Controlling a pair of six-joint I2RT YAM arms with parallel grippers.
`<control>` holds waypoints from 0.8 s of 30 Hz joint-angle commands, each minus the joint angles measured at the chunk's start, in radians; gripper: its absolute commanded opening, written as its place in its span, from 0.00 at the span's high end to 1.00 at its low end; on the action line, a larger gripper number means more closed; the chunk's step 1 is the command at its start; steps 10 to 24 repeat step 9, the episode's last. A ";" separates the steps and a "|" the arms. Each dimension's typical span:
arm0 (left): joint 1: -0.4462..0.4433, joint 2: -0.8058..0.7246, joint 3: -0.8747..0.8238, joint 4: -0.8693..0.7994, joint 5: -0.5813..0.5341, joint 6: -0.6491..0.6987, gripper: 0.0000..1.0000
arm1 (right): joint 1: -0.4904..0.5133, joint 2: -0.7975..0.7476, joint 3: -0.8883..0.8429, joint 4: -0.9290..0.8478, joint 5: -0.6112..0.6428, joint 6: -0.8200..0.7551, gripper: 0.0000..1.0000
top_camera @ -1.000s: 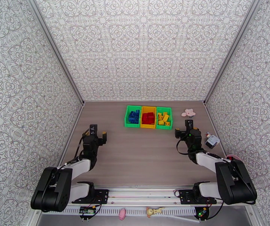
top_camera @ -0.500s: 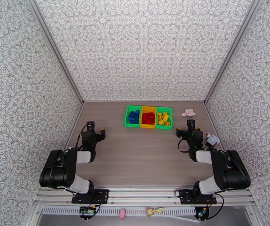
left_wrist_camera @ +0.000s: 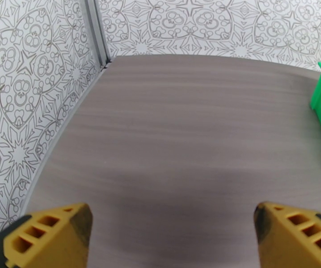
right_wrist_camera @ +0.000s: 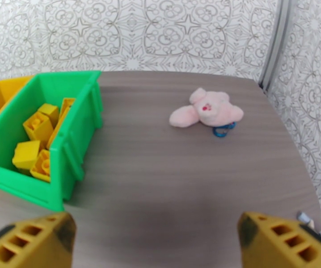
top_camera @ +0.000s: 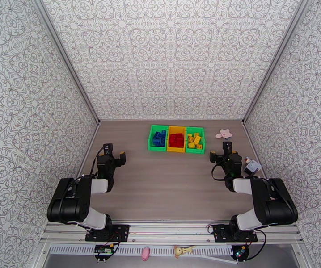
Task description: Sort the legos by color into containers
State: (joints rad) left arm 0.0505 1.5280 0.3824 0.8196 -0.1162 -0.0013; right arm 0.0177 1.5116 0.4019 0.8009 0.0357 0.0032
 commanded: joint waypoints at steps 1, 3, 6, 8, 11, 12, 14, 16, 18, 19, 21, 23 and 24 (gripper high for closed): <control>0.001 0.001 0.016 0.005 0.018 -0.010 0.00 | -0.007 0.003 0.006 0.013 -0.019 0.011 0.00; 0.003 0.001 0.018 0.001 0.020 -0.012 0.00 | -0.007 0.001 0.005 0.014 -0.019 0.011 0.01; 0.003 0.001 0.018 0.002 0.020 -0.012 0.00 | -0.007 0.001 0.005 0.014 -0.018 0.009 0.00; 0.004 0.001 0.018 0.002 0.021 -0.012 0.00 | -0.006 -0.001 0.001 0.018 -0.016 0.008 0.00; 0.004 0.002 0.018 0.003 0.022 -0.011 0.00 | -0.006 -0.001 -0.001 0.021 -0.019 0.007 0.00; 0.004 0.002 0.018 0.003 0.022 -0.011 0.00 | -0.006 -0.001 -0.001 0.021 -0.019 0.007 0.00; 0.004 0.002 0.018 0.003 0.022 -0.011 0.00 | -0.006 -0.001 -0.001 0.021 -0.019 0.007 0.00; 0.004 0.002 0.018 0.003 0.022 -0.011 0.00 | -0.006 -0.001 -0.001 0.021 -0.019 0.007 0.00; 0.004 0.002 0.018 0.003 0.022 -0.011 0.00 | -0.006 -0.001 -0.001 0.021 -0.019 0.007 0.00; 0.004 0.002 0.018 0.003 0.022 -0.011 0.00 | -0.006 -0.001 -0.001 0.021 -0.019 0.007 0.00; 0.004 0.002 0.018 0.003 0.022 -0.011 0.00 | -0.006 -0.001 -0.001 0.021 -0.019 0.007 0.00; 0.004 0.002 0.018 0.003 0.022 -0.011 0.00 | -0.006 -0.001 -0.001 0.021 -0.019 0.007 0.00; 0.004 0.002 0.018 0.003 0.022 -0.011 0.00 | -0.006 -0.001 -0.001 0.021 -0.019 0.007 0.00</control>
